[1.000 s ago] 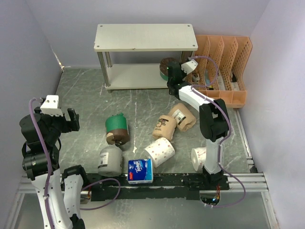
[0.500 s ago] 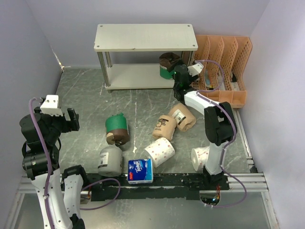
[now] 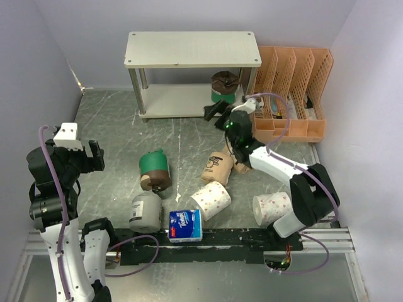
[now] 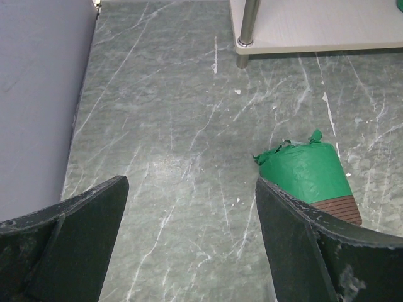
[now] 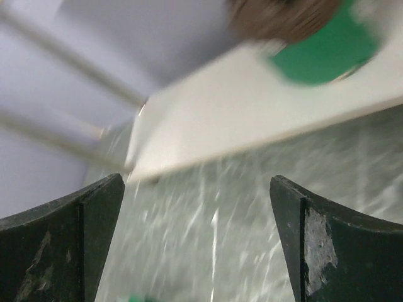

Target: Place and organize the paper towels onto the shelf

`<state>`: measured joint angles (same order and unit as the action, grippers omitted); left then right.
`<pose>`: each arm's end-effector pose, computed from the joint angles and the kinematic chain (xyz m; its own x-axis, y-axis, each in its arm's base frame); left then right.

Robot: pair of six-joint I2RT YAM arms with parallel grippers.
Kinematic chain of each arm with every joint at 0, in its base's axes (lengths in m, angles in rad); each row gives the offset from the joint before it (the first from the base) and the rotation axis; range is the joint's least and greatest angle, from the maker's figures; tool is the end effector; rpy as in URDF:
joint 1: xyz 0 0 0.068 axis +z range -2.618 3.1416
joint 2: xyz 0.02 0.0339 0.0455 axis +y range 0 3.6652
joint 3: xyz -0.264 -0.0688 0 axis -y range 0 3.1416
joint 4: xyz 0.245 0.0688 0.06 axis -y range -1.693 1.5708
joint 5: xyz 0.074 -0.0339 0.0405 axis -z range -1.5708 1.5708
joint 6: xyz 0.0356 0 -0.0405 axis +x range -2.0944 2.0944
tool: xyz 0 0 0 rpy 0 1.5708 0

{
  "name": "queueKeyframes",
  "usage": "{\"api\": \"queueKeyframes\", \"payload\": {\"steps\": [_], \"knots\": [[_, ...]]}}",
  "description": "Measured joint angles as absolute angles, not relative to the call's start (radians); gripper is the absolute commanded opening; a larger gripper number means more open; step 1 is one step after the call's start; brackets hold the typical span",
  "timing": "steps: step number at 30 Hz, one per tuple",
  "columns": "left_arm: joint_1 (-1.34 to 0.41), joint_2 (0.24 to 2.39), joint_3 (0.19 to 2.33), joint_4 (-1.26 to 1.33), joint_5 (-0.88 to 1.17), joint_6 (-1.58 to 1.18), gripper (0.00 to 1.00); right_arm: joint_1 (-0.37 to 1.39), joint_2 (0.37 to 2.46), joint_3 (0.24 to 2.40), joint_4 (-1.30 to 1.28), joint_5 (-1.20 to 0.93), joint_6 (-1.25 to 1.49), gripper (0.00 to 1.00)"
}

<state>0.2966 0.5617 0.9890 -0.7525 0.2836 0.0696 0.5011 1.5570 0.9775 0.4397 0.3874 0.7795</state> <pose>0.0958 0.0189 0.3757 -0.3067 -0.0239 -0.9515 -0.0057 0.9997 -0.0233 0.3223 0.1612 0.2786 -0.1690 0.6495 -0.7413 0.0029 0.7525 0.6586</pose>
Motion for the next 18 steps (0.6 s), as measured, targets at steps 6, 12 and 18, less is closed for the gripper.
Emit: {"api": "queueKeyframes", "payload": {"steps": [6, 12, 18], "knots": [[0.297, 0.597, 0.989, -0.752, 0.272, 0.067, 0.94, 0.61, 1.534, 0.851, 0.471, -0.027, 0.538, 1.0], [0.297, 0.601, 0.989, -0.752, 0.265, 0.064, 0.94, 0.788, 1.536, 0.846, 0.412, -0.262, 0.21, 1.0], [0.297, 0.597, 0.989, -0.752, 0.26, 0.061, 0.94, 0.86, 1.575, 0.892, 0.377, -0.342, 0.073, 0.97]]}}
